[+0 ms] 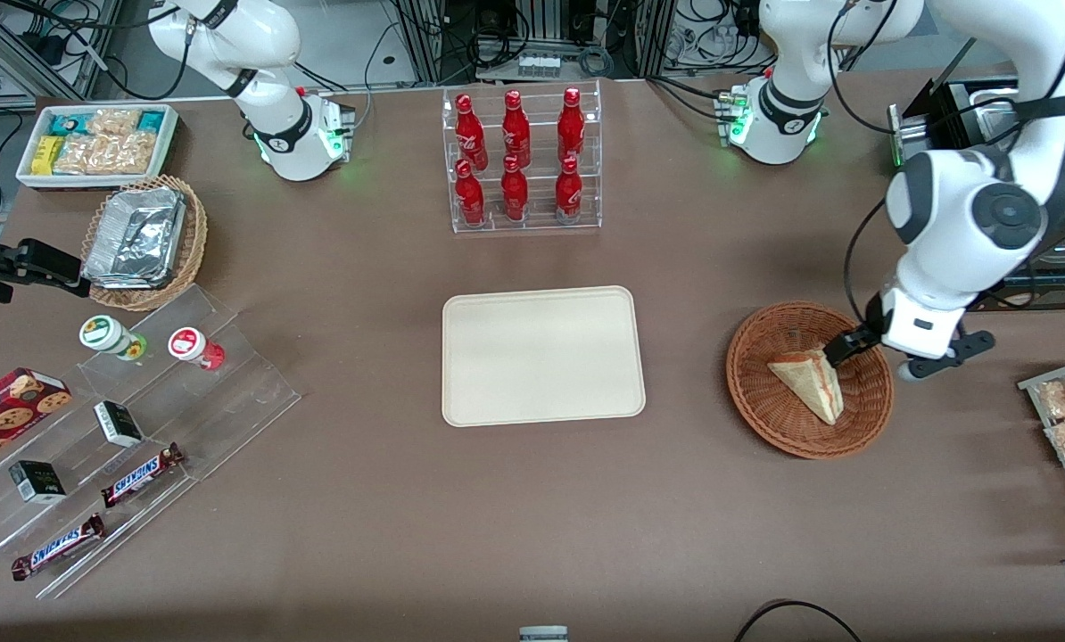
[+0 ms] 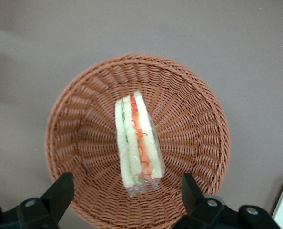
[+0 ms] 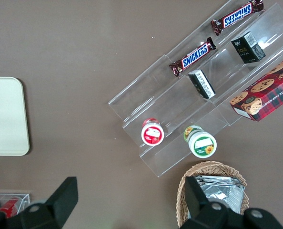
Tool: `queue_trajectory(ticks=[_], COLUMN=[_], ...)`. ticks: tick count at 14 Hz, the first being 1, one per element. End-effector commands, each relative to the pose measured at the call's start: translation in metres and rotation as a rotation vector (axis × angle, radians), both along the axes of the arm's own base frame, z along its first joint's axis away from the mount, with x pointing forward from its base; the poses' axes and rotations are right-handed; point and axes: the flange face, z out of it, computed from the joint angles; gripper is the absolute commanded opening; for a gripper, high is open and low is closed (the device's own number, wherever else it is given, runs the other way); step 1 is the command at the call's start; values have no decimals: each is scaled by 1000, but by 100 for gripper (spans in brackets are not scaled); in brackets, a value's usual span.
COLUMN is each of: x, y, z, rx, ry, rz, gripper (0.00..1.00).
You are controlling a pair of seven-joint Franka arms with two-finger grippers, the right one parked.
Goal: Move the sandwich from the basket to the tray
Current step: 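Lower the open left gripper around the sandwich's upright edge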
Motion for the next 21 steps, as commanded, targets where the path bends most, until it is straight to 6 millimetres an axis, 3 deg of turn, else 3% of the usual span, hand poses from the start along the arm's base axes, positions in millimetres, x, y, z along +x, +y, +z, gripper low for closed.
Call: queue_trajectory(ticks=[1, 8, 19, 20, 21], x=[-1, 1, 2, 1, 1], y=[-6, -14, -13, -13, -13], z=[-14, -56, -90, -93, -94], rx=[-1, 3, 6, 7, 7], ry=[2, 20, 23, 26, 29], rz=[23, 55, 61, 61, 61], gripper=[100, 100, 100, 96, 78])
